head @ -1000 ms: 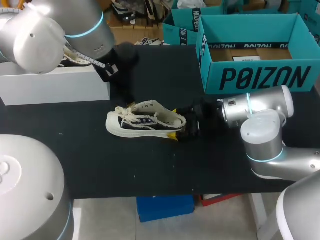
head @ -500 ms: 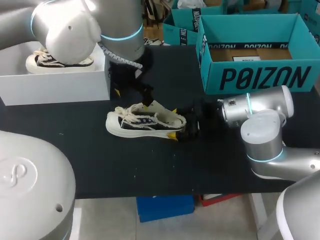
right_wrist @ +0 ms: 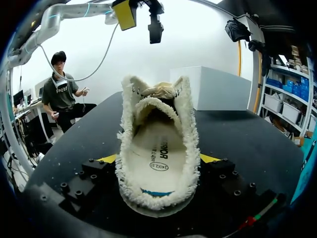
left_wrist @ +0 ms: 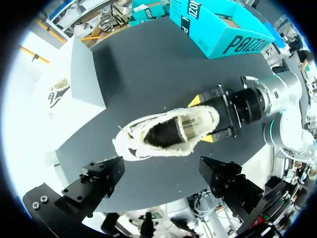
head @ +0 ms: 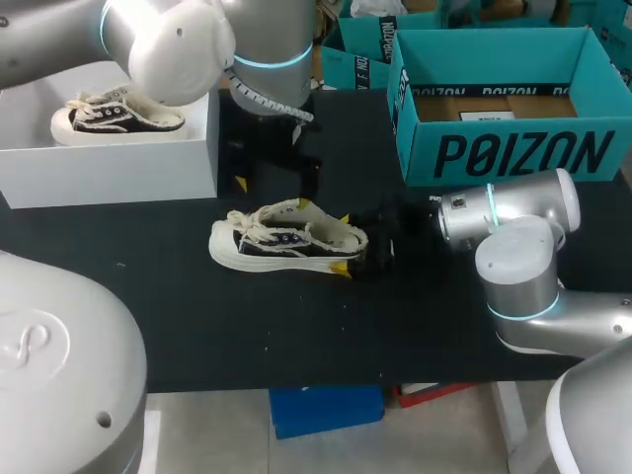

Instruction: Take the shoe out of the shoebox, open the shoe tongue, remove and reinsert the insole, then place the shoe into the shoebox

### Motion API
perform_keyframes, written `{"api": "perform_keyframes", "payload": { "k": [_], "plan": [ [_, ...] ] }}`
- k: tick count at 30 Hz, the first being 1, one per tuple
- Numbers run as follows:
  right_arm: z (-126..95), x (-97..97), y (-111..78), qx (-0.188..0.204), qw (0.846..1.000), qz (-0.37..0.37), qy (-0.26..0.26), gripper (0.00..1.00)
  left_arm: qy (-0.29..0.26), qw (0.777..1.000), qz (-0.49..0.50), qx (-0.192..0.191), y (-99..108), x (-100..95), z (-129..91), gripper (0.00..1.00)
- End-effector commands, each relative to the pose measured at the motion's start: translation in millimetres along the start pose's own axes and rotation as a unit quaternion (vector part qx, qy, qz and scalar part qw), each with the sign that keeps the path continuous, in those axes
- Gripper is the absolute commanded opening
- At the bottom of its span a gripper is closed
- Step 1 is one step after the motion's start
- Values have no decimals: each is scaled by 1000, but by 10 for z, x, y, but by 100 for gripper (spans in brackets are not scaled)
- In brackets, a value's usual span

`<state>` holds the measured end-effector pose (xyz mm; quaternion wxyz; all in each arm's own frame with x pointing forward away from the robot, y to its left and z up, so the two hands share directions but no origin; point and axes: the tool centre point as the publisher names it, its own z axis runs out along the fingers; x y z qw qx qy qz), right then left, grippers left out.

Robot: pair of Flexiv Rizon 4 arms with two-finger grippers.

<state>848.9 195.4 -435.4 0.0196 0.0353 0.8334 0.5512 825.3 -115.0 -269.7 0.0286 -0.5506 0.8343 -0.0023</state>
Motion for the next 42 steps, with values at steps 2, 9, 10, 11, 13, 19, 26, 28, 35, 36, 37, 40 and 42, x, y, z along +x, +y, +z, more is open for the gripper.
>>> {"api": "perform_keyframes", "payload": {
  "k": [2, 9, 10, 11, 13, 19, 26, 28, 35, 36, 37, 40, 42],
  "plan": [
    [33, -6, -17, 0, 1000, 0, 0, 0, 0, 1000, 1, -1, -7, 2, 2, 100],
    [33, -6, -17, 0, 1000, 0, 0, 0, -21, 1000, -16, -9, -36, 22, 81, 100],
    [33, -6, -17, 0, 1000, 0, 0, 0, -28, 999, -16, -8, -51, 45, 100, 100],
    [33, -6, -17, 0, 1000, 0, 0, 0, -24, 1000, -15, -9, -64, 69, 111, 100],
    [33, -6, -17, 0, 1000, 0, 0, 0, -26, 999, -22, -15, -88, 110, 127, 100],
    [33, -6, -17, 0, 1000, 0, 0, 0, -56, 997, -33, -44, -135, 214, 218, 100],
    [33, -6, -17, 0, 1000, 0, 0, 0, -100, 992, -31, -67, -165, 327, 403, 100],
    [33, -6, -17, 0, 1000, 0, 0, 0, -103, 992, -32, -69, -172, 354, 458, 100],
    [33, -6, -17, 0, 1000, 0, 0, 0, -122, 989, -40, -75, -233, 386, 614, 100],
    [33, -6, -17, 0, 1000, 0, 0, 0, -124, 989, -40, -75, -240, 388, 629, 100],
    [33, -6, -17, 0, 1000, 0, 0, 0, -127, 988, -40, -76, -247, 389, 645, 100],
    [33, -6, -17, 0, 1000, 0, 0, 0, -135, 987, -40, -79, -260, 393, 688, 100],
    [33, -6, -17, 0, 1000, 0, 0, 0, -144, 985, -40, -81, -264, 391, 710, 100]
  ]
}}
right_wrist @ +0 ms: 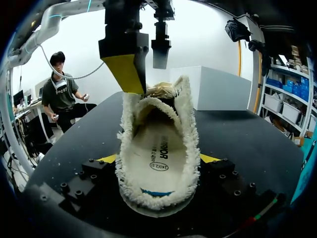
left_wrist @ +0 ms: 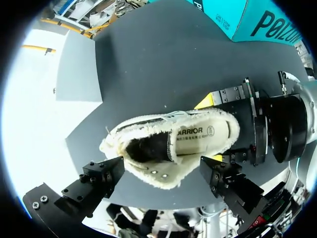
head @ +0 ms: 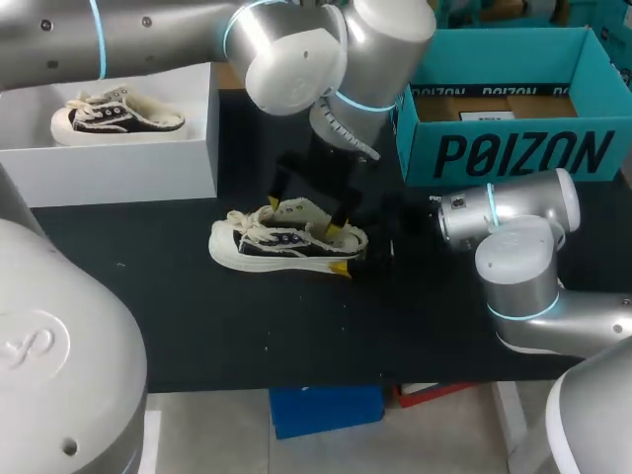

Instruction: Take the shoe out of the shoebox, open the shoe tongue, remove and reinsert the insole, then place the shoe into the shoebox

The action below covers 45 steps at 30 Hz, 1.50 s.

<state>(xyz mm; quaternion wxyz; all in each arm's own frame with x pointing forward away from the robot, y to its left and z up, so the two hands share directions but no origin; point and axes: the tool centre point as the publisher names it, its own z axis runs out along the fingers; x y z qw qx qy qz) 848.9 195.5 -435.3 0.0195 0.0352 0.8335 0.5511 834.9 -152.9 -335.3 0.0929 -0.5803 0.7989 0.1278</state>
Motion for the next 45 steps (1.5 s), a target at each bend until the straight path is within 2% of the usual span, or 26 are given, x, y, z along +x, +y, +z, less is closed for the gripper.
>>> {"api": "perform_keyframes", "payload": {
  "k": [1, 13, 23, 24, 25, 27, 28, 29, 31, 33, 45],
  "plan": [
    [32, -5, -18, 0, 1000, 0, -1, 0, -23, 1000, 0, -7, -55, 71, 53, 100],
    [32, -5, -18, 0, 1000, 0, -1, 0, -50, 999, -10, -18, -35, 55, 298, 100],
    [32, -5, -18, 0, 1000, 0, -1, 0, -64, 998, -15, -16, -35, 11, 366, 100],
    [32, -5, -18, 0, 1000, 0, -1, 0, -68, 997, -16, -17, -38, 3, 376, 96],
    [32, -5, -18, 0, 1000, 0, -1, 0, -68, 997, -16, -17, -40, -4, 388, 85],
    [32, -5, -18, 0, 1000, 0, -1, 0, -71, 997, -18, -17, -46, -17, 409, 79],
    [32, -5, -18, 0, 1000, 0, -1, 0, -72, 997, -18, -17, -49, -21, 418, 67],
    [32, -5, -18, 0, 1000, 0, -1, 0, -73, 997, -19, -18, -49, -23, 423, 44],
    [32, -5, -18, 0, 1000, 0, -1, 0, -76, 997, -19, -18, -43, -24, 430, 11],
    [32, -5, -18, 0, 1000, 0, -1, 0, -76, 997, -20, -18, -42, -25, 434, 0],
    [32, -5, -18, 0, 1000, 0, -1, 0, -72, 997, -19, -8, -37, -57, 346, 0]
  ]
}}
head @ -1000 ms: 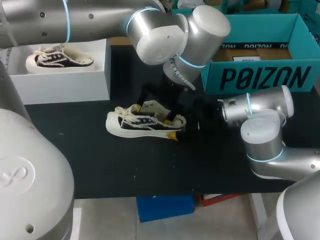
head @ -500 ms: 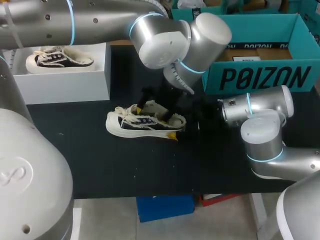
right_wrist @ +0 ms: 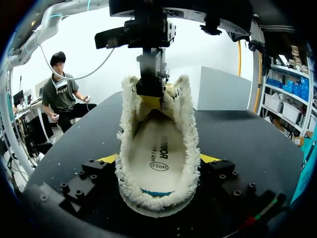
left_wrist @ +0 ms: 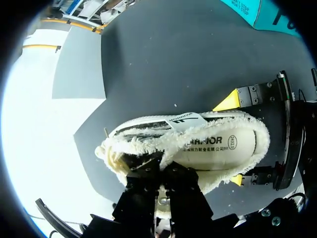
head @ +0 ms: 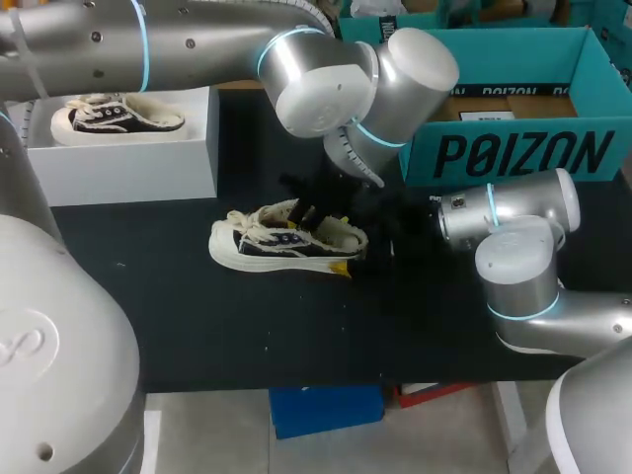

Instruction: Take the shoe out of the shoebox, open the shoe tongue, remove and reinsert the insole, then place the shoe into the shoebox

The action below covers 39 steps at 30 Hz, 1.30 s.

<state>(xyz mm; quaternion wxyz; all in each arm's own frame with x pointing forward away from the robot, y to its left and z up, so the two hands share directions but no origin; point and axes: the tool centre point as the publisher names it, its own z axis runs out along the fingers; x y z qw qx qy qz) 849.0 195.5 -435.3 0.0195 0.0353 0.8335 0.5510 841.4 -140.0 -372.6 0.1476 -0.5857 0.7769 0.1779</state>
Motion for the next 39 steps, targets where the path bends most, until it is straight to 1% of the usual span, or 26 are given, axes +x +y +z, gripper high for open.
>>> {"api": "perform_keyframes", "payload": {
  "k": [1, 13, 17, 21, 28, 32, 39],
  "plan": [
    [32, -5, -18, 0, 1000, 0, -1, 0, 2, 1000, 1, 5, 26, -43, -56, 0],
    [32, -5, -18, 0, 1000, 0, -1, 0, 12, 1000, -1, 25, 31, -124, -186, 0],
    [32, -5, -18, 0, 1000, 0, -1, 0, 20, 999, -10, 36, 40, -209, -228, 0],
    [32, -5, -18, 0, 1000, 0, -1, 0, 32, 998, -27, 51, 74, -338, -301, 0],
    [32, -5, -18, 0, 1000, 0, -1, 0, 49, 995, -45, 69, 143, -516, -336, 0],
    [32, -5, -18, 0, 1000, 0, -1, 0, 58, 994, -51, 75, 163, -613, -295, 0],
    [32, -5, -18, 0, 1000, 0, -1, 0, 78, 991, -66, 83, 242, -772, -128, 0]
  ]
}}
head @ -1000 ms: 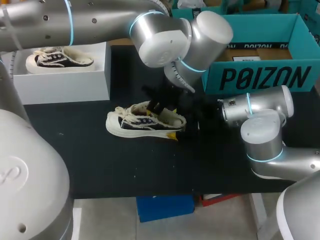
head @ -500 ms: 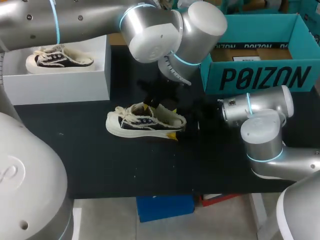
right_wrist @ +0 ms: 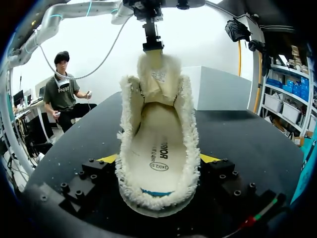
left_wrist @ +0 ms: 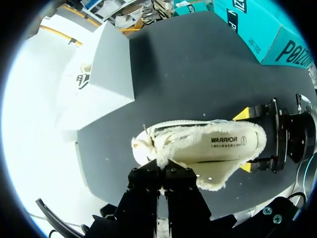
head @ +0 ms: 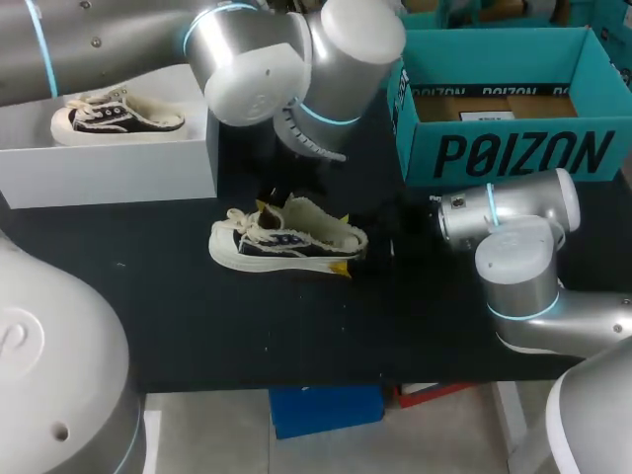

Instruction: Take the shoe out of the shoebox, open the shoe tongue, remove and reinsert the insole, then place the shoe into the shoebox

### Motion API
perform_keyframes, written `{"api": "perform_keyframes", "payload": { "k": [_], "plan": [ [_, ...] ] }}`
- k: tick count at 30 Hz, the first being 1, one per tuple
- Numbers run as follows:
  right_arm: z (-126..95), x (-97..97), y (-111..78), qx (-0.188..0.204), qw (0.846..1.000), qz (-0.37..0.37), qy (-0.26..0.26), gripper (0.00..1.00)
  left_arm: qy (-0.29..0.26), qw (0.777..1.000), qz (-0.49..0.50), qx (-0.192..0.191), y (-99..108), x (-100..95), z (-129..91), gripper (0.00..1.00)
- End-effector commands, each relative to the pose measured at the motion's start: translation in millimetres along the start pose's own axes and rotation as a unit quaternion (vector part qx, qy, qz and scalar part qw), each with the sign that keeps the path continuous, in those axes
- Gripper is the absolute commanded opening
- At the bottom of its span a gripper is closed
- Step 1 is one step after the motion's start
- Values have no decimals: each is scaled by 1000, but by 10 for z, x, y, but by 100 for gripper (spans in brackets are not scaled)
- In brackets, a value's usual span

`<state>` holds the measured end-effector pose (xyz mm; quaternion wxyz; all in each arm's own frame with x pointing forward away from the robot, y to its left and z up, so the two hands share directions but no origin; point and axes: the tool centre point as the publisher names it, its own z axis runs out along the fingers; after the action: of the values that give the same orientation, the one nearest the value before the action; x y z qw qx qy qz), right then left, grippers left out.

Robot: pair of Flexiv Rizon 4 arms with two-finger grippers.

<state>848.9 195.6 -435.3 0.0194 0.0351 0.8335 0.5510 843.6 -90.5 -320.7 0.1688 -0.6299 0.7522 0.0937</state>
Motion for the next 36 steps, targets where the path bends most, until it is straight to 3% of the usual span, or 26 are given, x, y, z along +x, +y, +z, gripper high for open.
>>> {"api": "perform_keyframes", "payload": {
  "k": [1, 16, 29, 31, 32, 33, 34, 35, 36],
  "plan": [
    [32, -5, -18, 0, 1000, 0, -1, 0, 44, 999, -8, 15, 98, -159, 114, 0],
    [32, -5, -18, 0, 1000, 0, -1, 0, 80, 995, -55, 14, 250, -511, 407, 0],
    [32, -5, -18, 0, 1000, 0, -1, 0, 98, 994, -50, -14, 253, -437, 709, 0],
    [32, -5, -18, 0, 1000, 0, -1, 0, 99, 994, -50, -14, 239, -431, 708, 10],
    [32, -5, -18, 0, 1000, 0, -1, 0, 100, 994, -50, -14, 231, -428, 703, 23],
    [32, -5, -18, 0, 1000, 0, -1, 0, 100, 994, -50, -14, 223, -425, 694, 40],
    [32, -5, -18, 0, 1000, 0, -1, 0, 100, 994, -50, -13, 216, -423, 682, 75],
    [32, -5, -18, 0, 1000, 0, -1, 0, 102, 994, -49, -13, 207, -424, 668, 100],
    [32, -5, -18, 0, 1000, 0, -1, 0, 105, 993, -49, -12, 196, -426, 652, 100]
  ]
}}
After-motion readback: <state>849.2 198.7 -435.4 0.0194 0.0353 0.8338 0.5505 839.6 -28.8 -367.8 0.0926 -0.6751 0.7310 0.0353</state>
